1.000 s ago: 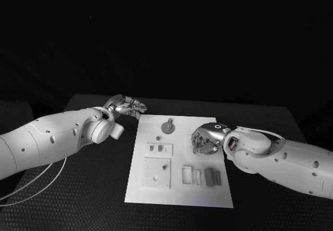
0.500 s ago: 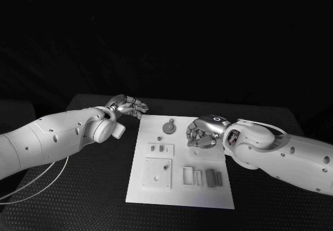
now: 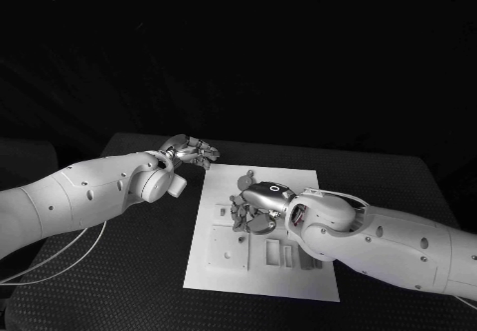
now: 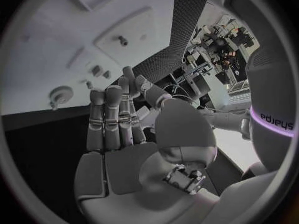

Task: Assemble the parts on the task board

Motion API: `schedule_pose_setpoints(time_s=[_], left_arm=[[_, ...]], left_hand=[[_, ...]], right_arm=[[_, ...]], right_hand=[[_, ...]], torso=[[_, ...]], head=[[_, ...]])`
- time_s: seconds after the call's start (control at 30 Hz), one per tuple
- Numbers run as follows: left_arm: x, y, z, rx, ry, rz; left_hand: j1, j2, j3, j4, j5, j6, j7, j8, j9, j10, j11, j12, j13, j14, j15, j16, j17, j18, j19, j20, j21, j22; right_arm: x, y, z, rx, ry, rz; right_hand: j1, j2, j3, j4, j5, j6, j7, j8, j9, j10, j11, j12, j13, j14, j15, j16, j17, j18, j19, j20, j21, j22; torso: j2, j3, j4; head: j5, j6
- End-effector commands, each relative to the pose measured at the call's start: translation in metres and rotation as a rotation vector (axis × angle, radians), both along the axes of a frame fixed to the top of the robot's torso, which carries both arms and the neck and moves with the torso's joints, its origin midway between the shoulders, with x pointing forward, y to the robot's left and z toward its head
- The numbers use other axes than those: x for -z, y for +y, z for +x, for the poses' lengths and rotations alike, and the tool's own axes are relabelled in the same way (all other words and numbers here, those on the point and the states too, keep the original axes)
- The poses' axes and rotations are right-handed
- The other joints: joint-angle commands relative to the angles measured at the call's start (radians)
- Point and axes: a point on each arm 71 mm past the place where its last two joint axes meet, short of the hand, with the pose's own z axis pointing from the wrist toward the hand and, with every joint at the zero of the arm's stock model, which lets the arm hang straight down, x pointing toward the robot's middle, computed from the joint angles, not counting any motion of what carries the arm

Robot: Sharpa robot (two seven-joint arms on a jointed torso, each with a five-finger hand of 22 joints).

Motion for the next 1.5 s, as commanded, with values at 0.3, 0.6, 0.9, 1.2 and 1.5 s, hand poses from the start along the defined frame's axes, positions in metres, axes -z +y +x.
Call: schedule_pose_setpoints(time_s=[0.3,0.6,0.9,1.2,1.5], left_arm=[[-0.002,-0.005,0.000,0.021,-0.005,-0.013],[-0.002,-0.007,0.000,0.026,-0.004,-0.014],[-0.002,-0.007,0.000,0.026,-0.003,-0.015],[-0.002,-0.006,0.000,0.025,-0.003,-0.014],[-0.002,-0.006,-0.001,0.025,-0.002,-0.014]], left_hand=[[-0.007,0.004,0.000,0.006,-0.004,-0.005,-0.001,0.005,-0.001,-0.005,-0.001,-0.002,0.000,-0.001,0.007,-0.007,0.002,0.011,0.002,0.007,-0.007,0.001],[-0.007,0.004,0.000,0.006,-0.004,-0.005,-0.001,0.005,-0.001,-0.005,-0.001,-0.002,0.000,-0.001,0.007,-0.007,0.003,0.011,0.002,0.007,-0.007,0.001],[-0.007,0.003,-0.001,0.006,-0.004,-0.006,-0.001,0.005,-0.002,-0.006,-0.001,-0.002,0.000,-0.001,0.007,-0.008,0.003,0.011,0.002,0.007,-0.008,0.002],[-0.008,0.003,-0.001,0.007,-0.004,-0.006,0.000,0.005,-0.002,-0.006,-0.001,-0.002,0.000,-0.001,0.007,-0.008,0.004,0.010,0.002,0.007,-0.008,0.002],[-0.008,0.003,-0.002,0.007,-0.004,-0.007,0.000,0.005,-0.002,-0.006,0.000,-0.002,0.000,-0.001,0.007,-0.009,0.005,0.010,0.002,0.007,-0.009,0.002]], right_arm=[[0.026,0.027,-0.021,-0.095,0.006,-0.020],[0.041,0.034,-0.028,-0.111,0.032,-0.035],[0.047,0.033,-0.026,-0.107,0.029,-0.064],[0.056,0.030,-0.023,-0.099,0.034,-0.092],[0.059,0.027,-0.022,-0.094,0.041,-0.108]], right_hand=[[0.008,0.004,-0.003,-0.004,0.005,0.006,-0.001,0.001,0.008,0.006,0.001,0.004,0.002,0.004,0.000,0.005,0.001,0.044,0.007,0.001,0.003,0.001],[0.009,0.004,-0.004,-0.004,0.005,0.006,-0.001,0.001,0.008,0.006,0.001,0.003,0.003,0.005,0.000,0.005,0.002,0.044,0.007,0.000,0.003,0.002],[0.009,0.004,-0.005,-0.004,0.005,0.006,-0.001,0.000,0.008,0.006,0.001,0.003,0.003,0.005,0.000,0.004,0.002,0.044,0.006,0.000,0.004,0.002],[0.010,0.005,-0.005,-0.004,0.005,0.005,-0.001,0.000,0.008,0.005,0.001,0.003,0.004,0.005,0.000,0.004,0.002,0.044,0.006,0.000,0.004,0.002],[0.009,0.005,-0.006,-0.004,0.005,0.005,-0.001,0.000,0.009,0.005,0.001,0.003,0.005,0.005,0.000,0.004,0.003,0.044,0.006,0.000,0.004,0.002]], torso=[[0.001,-0.0015,-0.0005],[0.001,0.0000,-0.0001],[0.001,0.0007,-0.0003],[0.001,0.0007,-0.0007],[0.000,0.0000,-0.0007]], head=[[0.015,-0.006],[0.018,-0.011],[0.020,-0.017],[0.020,-0.023],[0.020,-0.027]])
